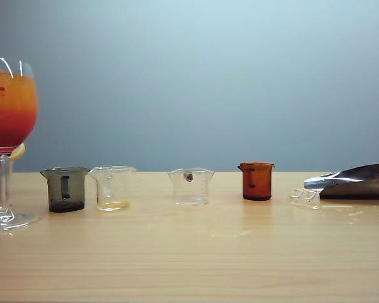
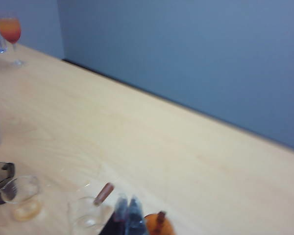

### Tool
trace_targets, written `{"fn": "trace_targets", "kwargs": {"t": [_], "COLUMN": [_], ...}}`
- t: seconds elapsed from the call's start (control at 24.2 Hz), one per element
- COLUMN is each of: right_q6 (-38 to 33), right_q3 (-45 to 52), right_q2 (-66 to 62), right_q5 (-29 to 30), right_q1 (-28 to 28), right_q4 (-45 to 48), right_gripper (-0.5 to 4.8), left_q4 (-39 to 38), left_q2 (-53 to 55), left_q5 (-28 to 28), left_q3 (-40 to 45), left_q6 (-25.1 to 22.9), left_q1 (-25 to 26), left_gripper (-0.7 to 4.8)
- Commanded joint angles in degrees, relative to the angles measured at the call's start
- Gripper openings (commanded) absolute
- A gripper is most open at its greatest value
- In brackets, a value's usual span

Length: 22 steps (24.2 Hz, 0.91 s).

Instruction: Pick up the fourth measuring cup from the left, pour the grenadine inside into the goblet, and finally put the measuring cup back in its original place.

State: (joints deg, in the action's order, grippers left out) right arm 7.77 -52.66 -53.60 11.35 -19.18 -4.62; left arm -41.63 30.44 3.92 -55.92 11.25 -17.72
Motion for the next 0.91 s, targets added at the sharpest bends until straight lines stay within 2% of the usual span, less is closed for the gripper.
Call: {"fn": "trace_targets", "kwargs": {"t": [0.04, 0.29, 0.41, 0.45, 0.66, 0.91], "right_q6": [1.53, 1.55, 1.51, 1.49, 1.42, 0.81], "right_q3": [2.23, 9.03, 13.51, 15.89, 19.8, 19.87], "right_q2": [4.37, 11.3, 14.16, 15.76, 18.97, 18.82], "right_q5": [-2.4, -2.69, -3.13, -4.85, -9.97, -9.75], "right_q1": [-0.09, -0.09, -0.09, -0.09, -0.09, -0.11], "right_q4": [1.99, 6.4, 9.4, 9.84, 9.07, 5.64], "right_gripper": [-0.02, -0.02, -0.02, -0.02, -0.02, -0.01], "left_q4": [3.48, 9.99, 14.78, 18.03, 24.55, 26.84], "left_q2": [-0.83, -3.37, -5.62, -7.58, -13.07, -17.99], "left_q5": [1.05, 2.14, 2.16, 2.12, 2.1, 2.08], "left_q3": [0.83, 5.77, 9.97, 13.0, 21.46, 27.87], "left_q6": [-2.95, -4.2, -4.24, -5.18, -7.89, -7.87], "left_q1": [-0.02, -0.02, -0.02, -0.02, -0.02, -0.02], "left_gripper": [-0.05, -0.05, -0.05, -0.05, -0.05, -0.05]}}
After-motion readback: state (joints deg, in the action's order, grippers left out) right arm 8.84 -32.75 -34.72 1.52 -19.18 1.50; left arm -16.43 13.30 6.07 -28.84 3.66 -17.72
